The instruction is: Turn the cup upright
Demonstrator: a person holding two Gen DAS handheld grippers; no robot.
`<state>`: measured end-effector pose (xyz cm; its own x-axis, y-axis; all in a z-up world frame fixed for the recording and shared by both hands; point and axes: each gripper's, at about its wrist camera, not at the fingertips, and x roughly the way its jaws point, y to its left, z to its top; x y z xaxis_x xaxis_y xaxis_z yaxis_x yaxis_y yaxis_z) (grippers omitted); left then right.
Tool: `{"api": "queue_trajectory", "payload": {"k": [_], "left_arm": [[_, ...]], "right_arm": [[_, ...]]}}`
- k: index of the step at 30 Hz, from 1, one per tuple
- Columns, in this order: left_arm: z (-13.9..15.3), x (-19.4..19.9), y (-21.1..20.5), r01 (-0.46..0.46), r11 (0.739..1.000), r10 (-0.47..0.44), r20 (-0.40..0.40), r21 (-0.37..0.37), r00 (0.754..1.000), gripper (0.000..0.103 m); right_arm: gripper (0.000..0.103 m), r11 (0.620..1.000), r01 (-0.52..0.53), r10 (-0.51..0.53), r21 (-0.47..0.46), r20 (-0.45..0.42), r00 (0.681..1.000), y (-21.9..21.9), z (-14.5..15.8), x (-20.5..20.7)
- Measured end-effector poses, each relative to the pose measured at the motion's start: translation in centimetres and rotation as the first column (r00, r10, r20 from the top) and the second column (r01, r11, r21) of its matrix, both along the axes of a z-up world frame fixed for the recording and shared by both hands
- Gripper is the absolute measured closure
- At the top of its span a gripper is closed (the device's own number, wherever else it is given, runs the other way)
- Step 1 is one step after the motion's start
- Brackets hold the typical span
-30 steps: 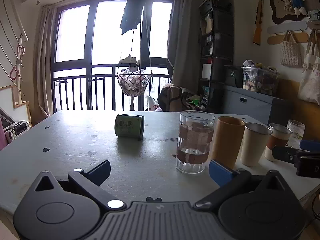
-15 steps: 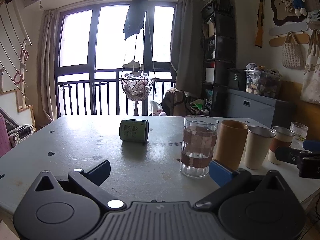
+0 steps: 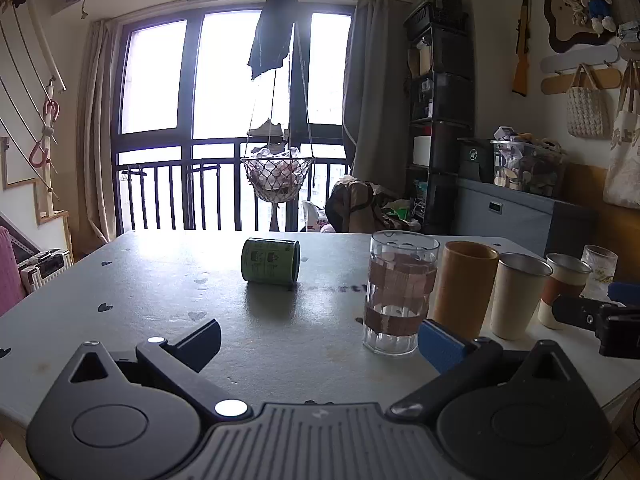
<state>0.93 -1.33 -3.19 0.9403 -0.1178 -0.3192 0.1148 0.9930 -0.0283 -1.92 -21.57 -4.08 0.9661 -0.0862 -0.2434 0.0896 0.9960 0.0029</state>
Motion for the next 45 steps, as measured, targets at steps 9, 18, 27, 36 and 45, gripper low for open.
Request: {"api": "queue_trajectory", "payload": {"k": [9,18,27,36,45], "left_arm": [[0.02,0.00,0.03,-0.001,1.000,0.001,0.000,0.001,1.000,0.000],[0.00,-0.03,0.00,-0.001,1.000,0.001,0.000,0.002,1.000,0.000],[0.00,-0.03,-0.01,-0.001,1.000,0.001,-0.001,0.002,1.000,0.000],[-0.03,-0.04,0.04,-0.003,1.000,0.003,0.000,0.003,1.000,0.000],[-0.03,-0.04,0.20,-0.003,1.000,0.003,0.000,0.004,1.000,0.000]], "right_arm": [[0.000,1.000,0.002,-0.002,0.000,0.000,1.000,0.03,0.00,-0.08],[0.000,1.000,0.002,-0.002,-0.001,0.001,1.000,0.02,0.01,-0.09],[0.000,1.000,0.009,-0.009,-0.003,0.004,1.000,-0.09,0.10,-0.19],[0.000,1.000,0.010,-0.010,-0.003,0.004,1.000,-0.10,0.11,-0.20],[0.000,1.000,0.010,-0.010,-0.003,0.004,1.000,-0.09,0.11,-0.20]]}}
